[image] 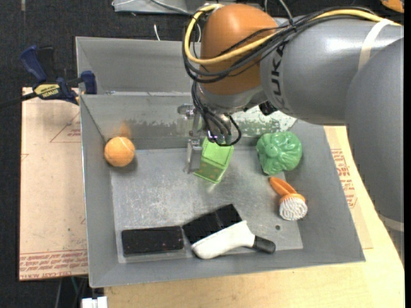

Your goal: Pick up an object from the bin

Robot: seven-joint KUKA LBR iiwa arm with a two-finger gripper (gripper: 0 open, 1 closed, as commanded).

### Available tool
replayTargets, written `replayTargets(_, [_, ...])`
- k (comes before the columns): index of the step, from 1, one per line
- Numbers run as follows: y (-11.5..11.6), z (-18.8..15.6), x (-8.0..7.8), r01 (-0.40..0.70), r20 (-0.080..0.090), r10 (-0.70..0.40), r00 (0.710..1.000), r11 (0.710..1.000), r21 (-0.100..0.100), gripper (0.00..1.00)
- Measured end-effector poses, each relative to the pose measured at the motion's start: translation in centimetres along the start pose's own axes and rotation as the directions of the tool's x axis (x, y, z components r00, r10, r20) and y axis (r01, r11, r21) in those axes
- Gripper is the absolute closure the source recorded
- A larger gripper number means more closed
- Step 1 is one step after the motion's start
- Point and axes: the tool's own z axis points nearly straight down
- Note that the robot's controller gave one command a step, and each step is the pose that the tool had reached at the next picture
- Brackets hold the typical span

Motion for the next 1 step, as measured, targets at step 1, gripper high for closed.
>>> replayTargets(1, [-0.07, -0.55, -0.11, -0.002, 0.007, 0.002, 1.000, 1.000, -0.001, 0.00])
